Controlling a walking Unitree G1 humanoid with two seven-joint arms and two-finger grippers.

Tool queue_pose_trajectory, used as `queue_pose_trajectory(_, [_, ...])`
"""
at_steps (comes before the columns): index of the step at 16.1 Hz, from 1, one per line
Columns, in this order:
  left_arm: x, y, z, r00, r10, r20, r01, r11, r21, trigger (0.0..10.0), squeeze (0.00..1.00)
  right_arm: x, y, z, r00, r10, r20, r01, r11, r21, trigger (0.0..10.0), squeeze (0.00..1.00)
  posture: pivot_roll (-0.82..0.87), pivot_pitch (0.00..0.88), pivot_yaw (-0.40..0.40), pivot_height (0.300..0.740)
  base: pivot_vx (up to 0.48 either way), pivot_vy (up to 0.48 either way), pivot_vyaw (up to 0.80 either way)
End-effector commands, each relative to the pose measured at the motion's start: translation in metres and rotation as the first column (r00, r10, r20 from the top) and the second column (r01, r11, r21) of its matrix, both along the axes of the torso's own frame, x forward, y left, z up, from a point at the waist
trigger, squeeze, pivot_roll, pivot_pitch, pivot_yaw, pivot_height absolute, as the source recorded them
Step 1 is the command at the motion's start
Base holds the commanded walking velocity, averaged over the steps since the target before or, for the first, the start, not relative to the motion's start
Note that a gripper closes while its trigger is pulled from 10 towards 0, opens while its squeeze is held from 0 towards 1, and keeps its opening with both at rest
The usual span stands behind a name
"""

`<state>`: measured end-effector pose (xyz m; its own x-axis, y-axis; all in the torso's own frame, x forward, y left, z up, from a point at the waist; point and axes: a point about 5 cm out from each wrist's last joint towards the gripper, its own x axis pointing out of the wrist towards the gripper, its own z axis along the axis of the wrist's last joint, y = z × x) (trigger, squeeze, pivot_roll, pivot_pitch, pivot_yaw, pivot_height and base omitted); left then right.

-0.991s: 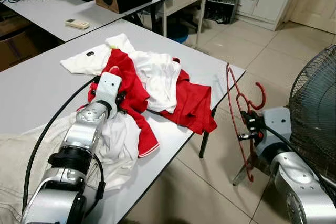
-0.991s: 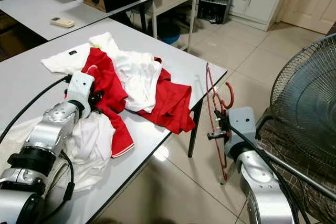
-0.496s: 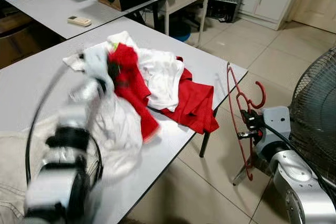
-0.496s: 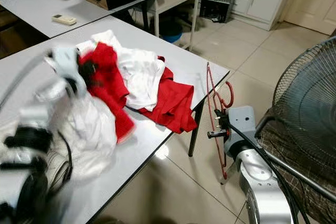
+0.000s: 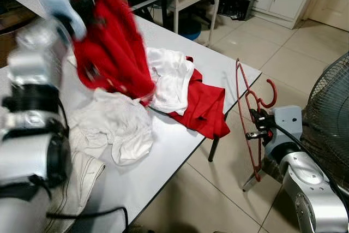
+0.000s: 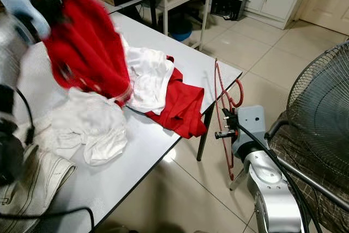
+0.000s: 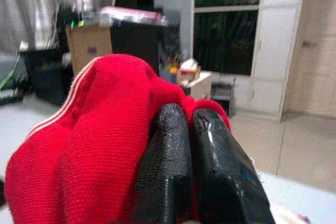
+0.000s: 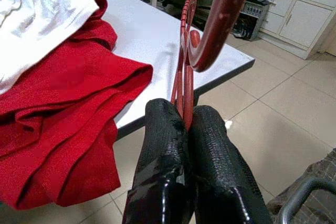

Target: Hang hanger

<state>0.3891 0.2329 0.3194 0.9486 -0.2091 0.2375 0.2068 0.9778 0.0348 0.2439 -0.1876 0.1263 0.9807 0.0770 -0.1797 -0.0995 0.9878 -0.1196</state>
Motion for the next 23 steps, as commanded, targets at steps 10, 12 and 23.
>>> queue_pose_trajectory(10, [-0.045,0.028,0.127,0.922,0.002,0.386,-0.007,1.0,0.012,0.0,0.0,0.008,0.005,0.004,1.0,0.011,0.026,-0.012,0.999,0.045,10.0,0.0,-0.14,0.0,0.019,0.74,0.0,0.0,0.0])
queue_pose_trajectory(12, [-0.048,0.043,0.133,0.916,0.092,0.392,-0.137,0.987,0.09,0.0,0.0,0.008,0.007,0.002,1.0,0.016,0.024,-0.018,0.998,0.054,10.0,0.0,-0.13,0.0,0.013,0.74,0.0,0.0,0.0])
queue_pose_trajectory(23, [0.006,-0.086,-0.05,0.937,-0.282,-0.205,0.342,0.855,0.39,2.0,0.0,0.006,0.012,-0.008,0.999,0.035,-0.011,-0.035,0.998,0.059,10.0,0.0,-0.14,0.0,0.031,0.74,0.0,0.0,0.0])
